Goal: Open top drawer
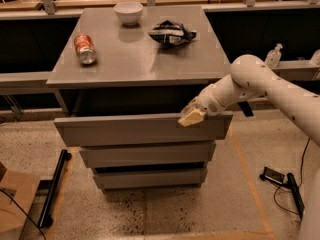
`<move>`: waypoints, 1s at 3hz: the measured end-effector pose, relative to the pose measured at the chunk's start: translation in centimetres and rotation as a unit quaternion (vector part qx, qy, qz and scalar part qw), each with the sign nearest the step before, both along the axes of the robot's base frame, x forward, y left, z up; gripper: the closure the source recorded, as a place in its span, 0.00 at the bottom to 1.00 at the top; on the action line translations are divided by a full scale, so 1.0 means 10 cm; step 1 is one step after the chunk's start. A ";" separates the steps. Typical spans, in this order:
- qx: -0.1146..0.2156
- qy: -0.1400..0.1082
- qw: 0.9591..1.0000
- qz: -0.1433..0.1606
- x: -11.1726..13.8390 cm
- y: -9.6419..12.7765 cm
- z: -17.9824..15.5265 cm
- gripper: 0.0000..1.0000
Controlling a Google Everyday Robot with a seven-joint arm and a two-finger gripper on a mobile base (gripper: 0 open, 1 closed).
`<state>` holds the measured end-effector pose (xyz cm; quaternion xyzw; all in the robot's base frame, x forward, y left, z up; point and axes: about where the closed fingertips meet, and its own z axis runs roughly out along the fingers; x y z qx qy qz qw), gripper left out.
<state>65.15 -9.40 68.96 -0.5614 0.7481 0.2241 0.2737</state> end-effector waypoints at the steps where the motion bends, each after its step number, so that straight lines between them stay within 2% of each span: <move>1: 0.000 0.000 1.000 0.000 0.00 0.00 0.00 0.12; 2: -0.002 0.015 1.000 -0.013 -0.22 -0.06 -0.02 0.00; 3: -0.010 0.037 0.999 -0.007 -0.43 -0.05 -0.19 0.00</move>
Offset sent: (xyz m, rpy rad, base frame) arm -0.3685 -0.1013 -0.0191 -0.0738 0.4677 -0.4444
